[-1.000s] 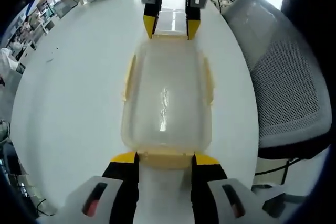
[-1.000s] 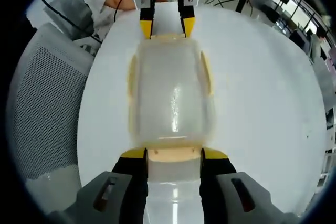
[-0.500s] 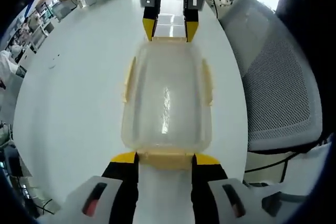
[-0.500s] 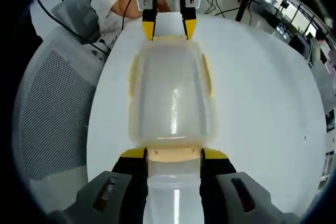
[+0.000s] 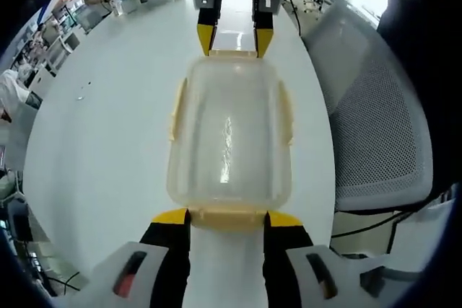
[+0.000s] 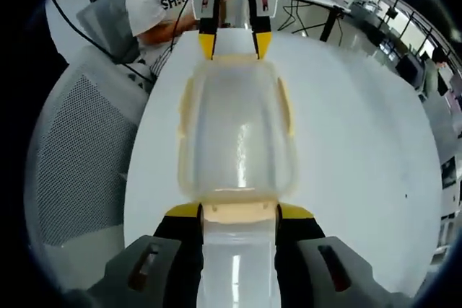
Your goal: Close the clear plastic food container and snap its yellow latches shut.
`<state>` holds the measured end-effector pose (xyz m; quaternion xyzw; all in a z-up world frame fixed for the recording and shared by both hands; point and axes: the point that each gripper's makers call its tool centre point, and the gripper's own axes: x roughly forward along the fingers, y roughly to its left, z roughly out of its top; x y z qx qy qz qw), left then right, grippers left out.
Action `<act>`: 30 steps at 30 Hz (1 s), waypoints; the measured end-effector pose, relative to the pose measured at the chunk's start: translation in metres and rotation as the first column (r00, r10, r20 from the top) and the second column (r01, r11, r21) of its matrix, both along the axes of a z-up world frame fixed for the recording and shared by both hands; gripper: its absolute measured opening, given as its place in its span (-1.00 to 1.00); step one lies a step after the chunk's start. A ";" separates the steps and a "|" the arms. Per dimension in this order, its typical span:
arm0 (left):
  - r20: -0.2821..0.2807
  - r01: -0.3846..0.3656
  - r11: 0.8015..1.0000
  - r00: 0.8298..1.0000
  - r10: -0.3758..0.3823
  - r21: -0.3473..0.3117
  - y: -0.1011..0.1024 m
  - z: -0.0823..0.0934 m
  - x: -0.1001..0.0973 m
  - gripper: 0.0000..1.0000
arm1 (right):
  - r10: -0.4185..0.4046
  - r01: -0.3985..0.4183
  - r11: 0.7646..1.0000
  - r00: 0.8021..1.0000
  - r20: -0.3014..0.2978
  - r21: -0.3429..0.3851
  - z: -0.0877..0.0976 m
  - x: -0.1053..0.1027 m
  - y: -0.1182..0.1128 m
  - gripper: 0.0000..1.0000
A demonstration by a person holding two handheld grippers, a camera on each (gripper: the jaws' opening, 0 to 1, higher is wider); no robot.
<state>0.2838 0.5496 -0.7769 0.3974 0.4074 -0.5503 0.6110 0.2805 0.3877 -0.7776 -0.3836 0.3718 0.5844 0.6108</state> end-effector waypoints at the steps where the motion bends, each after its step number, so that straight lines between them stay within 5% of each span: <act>1: 0.000 0.000 1.000 1.000 0.000 -0.005 -0.001 0.000 0.000 -0.33 | -0.001 0.001 1.000 1.000 -0.007 -0.002 0.000 0.000 -0.001 -0.31; 13: -0.015 -0.009 1.000 1.000 0.008 -0.013 -0.006 -0.001 -0.001 -0.33 | 0.006 -0.006 1.000 1.000 -0.019 -0.006 -0.002 0.003 -0.007 -0.31; 30: -0.029 -0.011 0.999 1.000 0.010 -0.043 -0.041 -0.005 0.001 -0.33 | 0.003 -0.004 1.000 1.000 -0.026 -0.028 -0.002 0.003 -0.041 -0.30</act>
